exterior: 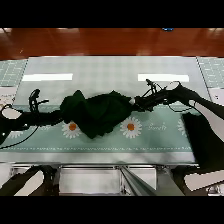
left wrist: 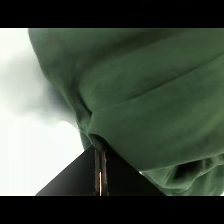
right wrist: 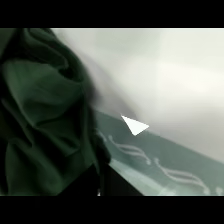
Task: Fold the shirts.
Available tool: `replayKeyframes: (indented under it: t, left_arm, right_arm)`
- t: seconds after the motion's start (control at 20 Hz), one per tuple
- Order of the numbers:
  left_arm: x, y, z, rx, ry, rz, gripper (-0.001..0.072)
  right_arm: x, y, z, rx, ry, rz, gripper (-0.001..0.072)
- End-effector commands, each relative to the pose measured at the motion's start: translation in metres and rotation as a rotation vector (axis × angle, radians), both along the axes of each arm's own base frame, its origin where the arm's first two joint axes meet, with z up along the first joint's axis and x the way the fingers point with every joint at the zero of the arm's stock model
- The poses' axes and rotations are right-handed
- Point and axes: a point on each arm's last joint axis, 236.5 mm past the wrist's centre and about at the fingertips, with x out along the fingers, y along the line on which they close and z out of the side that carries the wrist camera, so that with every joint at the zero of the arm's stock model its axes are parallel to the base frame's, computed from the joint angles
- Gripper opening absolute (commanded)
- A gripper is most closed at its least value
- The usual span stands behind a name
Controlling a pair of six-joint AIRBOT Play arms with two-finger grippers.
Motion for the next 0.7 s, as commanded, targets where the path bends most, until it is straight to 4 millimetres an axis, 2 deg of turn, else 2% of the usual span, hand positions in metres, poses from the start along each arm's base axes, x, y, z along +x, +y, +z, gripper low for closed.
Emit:
replayKeyframes:
  t: [0.0, 0.05, 0.1, 0.15, 0.2, 0.25, 0.35, 0.4, 0.45, 0.5, 0.55, 0.6, 0.65]
  left_arm:
    - [0.007, -0.003, 0.012, -0.022, -0.022, 0.000, 0.0016]
    - [0.015, -0.002, 0.026, -0.026, -0.048, -0.008, 0.0015]
    - [0.026, -0.001, 0.047, -0.025, -0.095, -0.019, 0.0015]
    - [0.041, 0.002, 0.077, -0.019, -0.164, -0.030, 0.0015]
    - [0.056, 0.003, 0.113, -0.016, -0.249, -0.037, 0.0015]
    - [0.071, 0.005, 0.156, -0.004, -0.357, -0.038, 0.0015]
    - [0.096, 0.012, 0.267, 0.050, -0.645, -0.001, 0.0015]
    - [0.097, 0.015, 0.319, 0.068, -0.766, 0.024, 0.0014]
    - [0.091, 0.016, 0.372, 0.096, -0.890, 0.028, 0.0015]
    - [0.081, 0.014, 0.414, 0.118, -0.986, 0.024, 0.0014]
    - [0.067, 0.010, 0.455, 0.136, -1.078, 0.016, 0.0014]
    - [0.052, 0.007, 0.487, 0.157, -1.154, 0.010, 0.0014]
    - [0.035, 0.005, 0.516, 0.186, -1.228, 0.008, 0.0015]
  right_arm:
    - [0.001, 0.002, 0.014, 0.033, -0.016, 0.045, 0.0023]
    - [0.009, -0.001, 0.031, 0.047, -0.049, 0.048, 0.0023]
    - [0.023, -0.007, 0.056, 0.060, -0.111, 0.040, 0.0023]
    - [0.039, -0.015, 0.088, 0.064, -0.195, 0.025, 0.0023]
    - [0.059, -0.028, 0.128, 0.047, -0.307, 0.000, 0.0023]
    - [0.076, -0.044, 0.168, -0.001, -0.433, -0.017, 0.0023]
    - [0.101, -0.075, 0.264, -0.120, -0.692, -0.092, 0.0023]
    - [0.101, -0.086, 0.318, -0.175, -0.828, -0.108, 0.0023]
    - [0.093, -0.093, 0.371, -0.209, -0.952, -0.125, 0.0023]
    - [0.079, -0.096, 0.419, -0.217, -1.061, -0.146, 0.0023]
    - [0.061, -0.100, 0.463, -0.234, -1.169, -0.163, 0.0023]
    - [0.039, -0.108, 0.503, -0.270, -1.278, -0.187, 0.0023]
    - [0.016, -0.114, 0.535, -0.298, -1.360, -0.213, 0.0023]
